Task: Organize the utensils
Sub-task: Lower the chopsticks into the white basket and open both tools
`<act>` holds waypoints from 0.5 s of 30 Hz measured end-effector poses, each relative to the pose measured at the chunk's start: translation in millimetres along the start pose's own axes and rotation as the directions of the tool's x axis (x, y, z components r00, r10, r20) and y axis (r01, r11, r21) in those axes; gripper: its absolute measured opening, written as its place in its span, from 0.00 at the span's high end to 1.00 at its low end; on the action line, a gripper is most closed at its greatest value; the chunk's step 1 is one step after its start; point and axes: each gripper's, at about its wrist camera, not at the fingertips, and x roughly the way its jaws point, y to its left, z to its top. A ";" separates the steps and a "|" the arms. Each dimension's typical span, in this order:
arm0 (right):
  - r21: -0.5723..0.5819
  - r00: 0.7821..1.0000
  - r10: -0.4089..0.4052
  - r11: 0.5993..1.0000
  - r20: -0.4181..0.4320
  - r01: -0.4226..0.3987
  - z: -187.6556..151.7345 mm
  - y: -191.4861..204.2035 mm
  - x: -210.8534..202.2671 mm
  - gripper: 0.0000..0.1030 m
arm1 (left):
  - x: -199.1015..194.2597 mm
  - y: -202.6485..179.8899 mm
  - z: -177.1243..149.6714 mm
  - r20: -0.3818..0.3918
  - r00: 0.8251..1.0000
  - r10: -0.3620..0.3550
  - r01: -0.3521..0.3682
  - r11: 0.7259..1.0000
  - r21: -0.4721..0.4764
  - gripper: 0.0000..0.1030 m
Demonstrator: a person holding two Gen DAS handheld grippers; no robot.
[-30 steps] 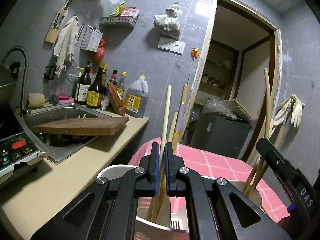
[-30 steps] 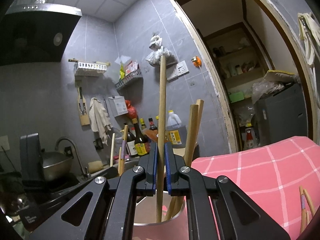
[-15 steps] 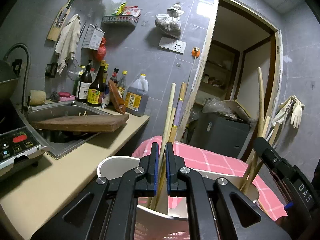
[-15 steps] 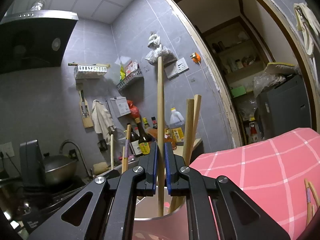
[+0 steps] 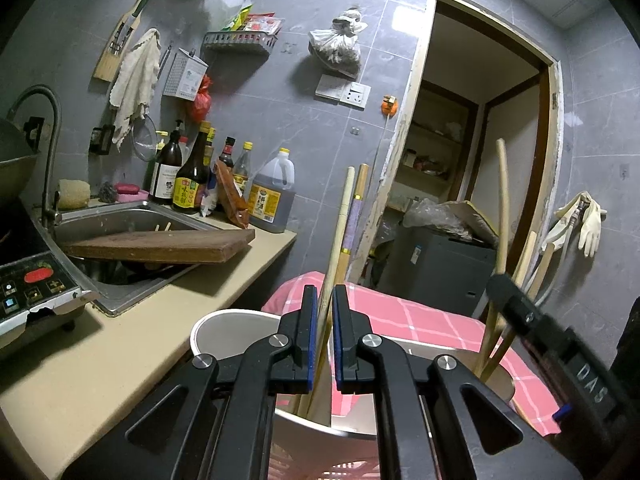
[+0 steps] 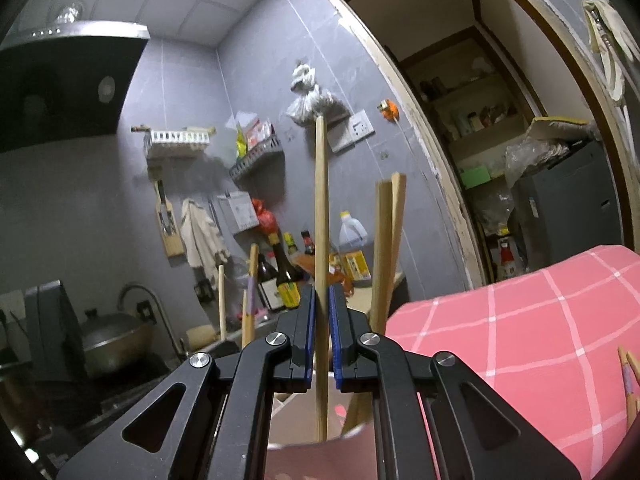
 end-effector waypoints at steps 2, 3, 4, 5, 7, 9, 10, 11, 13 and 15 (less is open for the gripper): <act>-0.012 1.000 -0.002 1.000 -0.011 0.002 -0.8 1.3 -2.6 0.94 | -0.8 -1.1 1.0 -0.002 1.000 -0.001 0.002 1.000 0.001 0.95; -0.018 1.000 -0.003 1.000 -0.017 0.003 -1.2 2.0 -4.0 0.94 | -1.0 -1.5 1.1 -0.003 1.000 -0.003 0.003 1.000 0.001 0.95; -0.026 1.000 -0.007 1.000 -0.024 0.007 -1.8 3.2 -5.4 0.94 | -1.3 -1.5 2.1 -0.004 1.000 -0.004 0.004 1.000 0.001 0.95; -0.033 0.999 -0.010 0.999 -0.032 0.009 -2.1 4.2 -6.5 0.94 | -1.8 -1.3 2.4 -0.004 1.000 -0.007 0.007 1.000 0.000 0.95; -0.046 0.999 -0.014 0.999 -0.044 0.012 -2.7 5.7 -10.1 0.94 | -2.7 -0.8 3.4 -0.007 1.000 -0.010 0.010 1.000 -0.003 0.95; -0.057 0.998 -0.018 0.998 -0.052 0.015 -2.5 7.4 -14.8 0.92 | -4.2 -0.7 3.4 -0.009 1.000 -0.017 0.017 1.000 -0.007 0.90; -0.061 0.998 -0.020 0.998 -0.054 0.017 -1.9 7.7 -16.9 0.91 | -4.5 -0.3 4.2 -0.010 1.000 -0.020 0.020 1.000 -0.009 0.88; -0.064 0.998 -0.023 0.998 -0.054 0.019 -1.7 8.2 -19.2 0.89 | -5.4 -0.3 4.2 -0.010 1.000 -0.022 0.022 1.000 -0.010 0.84; -0.069 0.998 -0.025 0.997 -0.054 0.022 -0.7 8.8 -25.5 0.84 | -8.4 -0.4 4.8 -0.010 0.999 -0.032 0.032 0.999 -0.012 0.79; -0.071 0.998 -0.031 0.997 -0.050 0.028 0.8 9.1 -32.7 0.81 | -12.0 -1.7 5.0 -0.009 0.999 -0.032 0.032 0.999 -0.008 0.76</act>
